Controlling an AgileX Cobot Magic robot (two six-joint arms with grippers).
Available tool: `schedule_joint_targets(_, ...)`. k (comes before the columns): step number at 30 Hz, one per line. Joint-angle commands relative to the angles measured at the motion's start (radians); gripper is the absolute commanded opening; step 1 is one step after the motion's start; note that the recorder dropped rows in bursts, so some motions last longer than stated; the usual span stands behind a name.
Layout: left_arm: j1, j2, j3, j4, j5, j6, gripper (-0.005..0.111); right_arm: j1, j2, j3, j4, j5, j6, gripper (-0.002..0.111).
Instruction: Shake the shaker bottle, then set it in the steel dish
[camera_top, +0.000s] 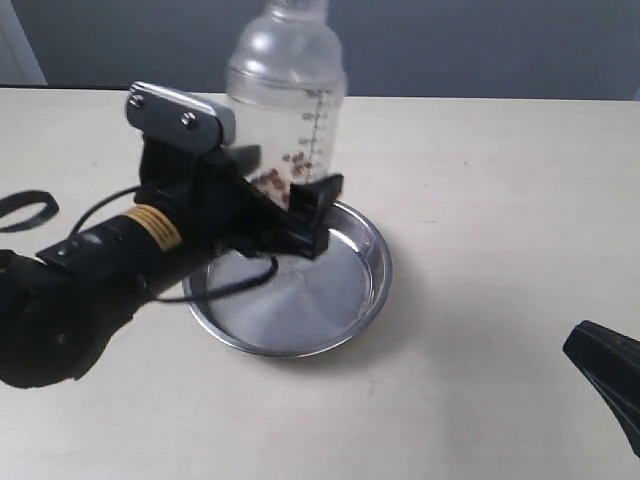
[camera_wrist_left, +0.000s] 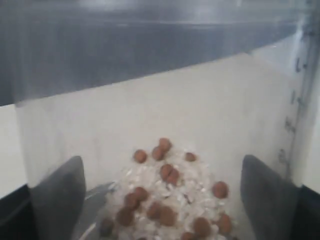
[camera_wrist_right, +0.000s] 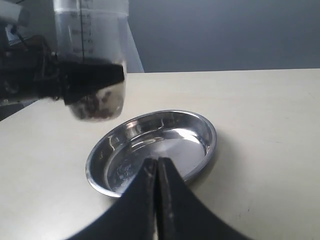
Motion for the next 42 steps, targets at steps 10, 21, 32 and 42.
schedule_joint_targets(10, -0.024, -0.009, -0.023, 0.075, 0.03, -0.005, 0.0, -0.001, -0.004, 0.002, 0.0, -0.007, -0.004, -0.001)
schedule_joint_targets(21, 0.004, 0.0, -0.03, 0.151, 0.073, 0.002, 0.0, -0.001, -0.004, 0.002, 0.008, -0.01, -0.004, -0.001)
schedule_joint_targets(32, 0.065, -0.043, -0.055, -0.062, 0.013, 0.025, 0.0, -0.001, -0.004, 0.002, 0.008, -0.008, -0.004, -0.001)
schedule_joint_targets(42, 0.057, -0.099, -0.044, 0.17, 0.209, -0.079, 0.0, -0.001, -0.004, 0.002, 0.008, -0.008, -0.004, -0.001)
